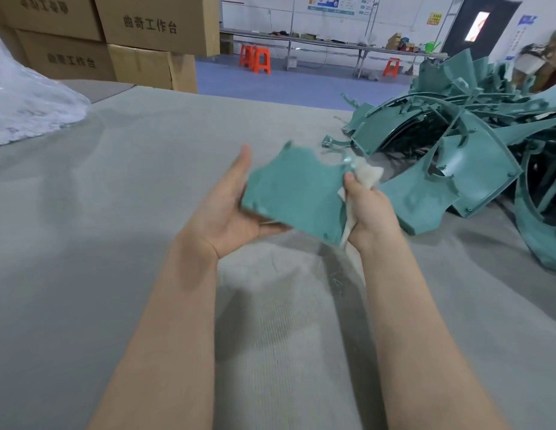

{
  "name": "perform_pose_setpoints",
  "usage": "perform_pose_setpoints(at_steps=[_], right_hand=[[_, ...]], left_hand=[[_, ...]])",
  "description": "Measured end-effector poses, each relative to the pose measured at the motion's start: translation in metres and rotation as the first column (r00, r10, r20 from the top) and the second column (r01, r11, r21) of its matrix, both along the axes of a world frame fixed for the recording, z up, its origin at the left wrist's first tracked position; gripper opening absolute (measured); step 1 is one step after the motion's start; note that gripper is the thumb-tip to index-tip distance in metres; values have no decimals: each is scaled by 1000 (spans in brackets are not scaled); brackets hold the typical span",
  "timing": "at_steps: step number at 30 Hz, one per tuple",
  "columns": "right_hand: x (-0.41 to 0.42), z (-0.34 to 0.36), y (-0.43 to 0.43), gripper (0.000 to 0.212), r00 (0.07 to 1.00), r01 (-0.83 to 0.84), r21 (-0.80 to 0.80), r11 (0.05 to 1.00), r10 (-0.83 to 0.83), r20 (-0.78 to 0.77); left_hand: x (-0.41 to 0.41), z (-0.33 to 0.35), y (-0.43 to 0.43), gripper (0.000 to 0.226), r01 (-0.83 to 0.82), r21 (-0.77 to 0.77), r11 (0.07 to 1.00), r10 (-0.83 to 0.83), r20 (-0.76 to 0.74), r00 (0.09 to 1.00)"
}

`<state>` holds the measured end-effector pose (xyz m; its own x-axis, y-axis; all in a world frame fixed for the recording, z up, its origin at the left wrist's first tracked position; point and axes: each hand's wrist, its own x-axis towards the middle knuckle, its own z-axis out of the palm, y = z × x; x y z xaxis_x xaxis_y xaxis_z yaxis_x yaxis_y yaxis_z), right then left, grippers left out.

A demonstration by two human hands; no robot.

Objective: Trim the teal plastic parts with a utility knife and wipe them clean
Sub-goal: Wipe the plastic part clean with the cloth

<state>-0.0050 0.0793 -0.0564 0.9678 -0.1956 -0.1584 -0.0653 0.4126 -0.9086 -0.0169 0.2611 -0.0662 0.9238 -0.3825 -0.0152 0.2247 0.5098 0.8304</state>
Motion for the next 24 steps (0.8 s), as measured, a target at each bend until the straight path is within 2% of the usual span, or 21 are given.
perform_pose_setpoints(at_steps=[1,2,4,5,7,9,11,14,19,24], right_hand=[[2,1,2,21,998,54,131,990,-52,-18],[5,1,5,21,995,95,247,964,-89,-37],[6,-1,14,16,991,135,390,911,-120,-62],[5,-3,20,18,991,132,414,900,-118,-60],[4,-9,30,22,992,130,399,908,-119,-51],[5,-14,35,20,987,158,363,918,-143,-68],[9,-17,33,19,985,170,375,911,-155,-70],[13,-15,24,21,979,199,403,893,-167,-115],[13,-14,8,25,977,183,412,893,-118,-178],[20,-20,-20,28,972,226,406,886,-176,-157]], left_hand=[[-1,3,-3,65,-13,-99,995,15,22,1000],[-1,3,-10,64,-21,-133,991,30,66,997],[-1,0,-34,50,-87,-16,996,89,171,981],[-2,-3,-49,36,-157,97,983,133,211,968],[-1,-9,-69,9,-397,243,885,349,219,911],[1,-12,-70,10,-521,234,821,487,189,853],[4,-13,-59,11,-481,207,852,451,180,874],[4,-10,-39,18,-390,236,890,332,251,909],[4,-7,-14,13,-317,241,917,250,272,929],[2,-7,-1,30,-185,213,959,121,281,952]])
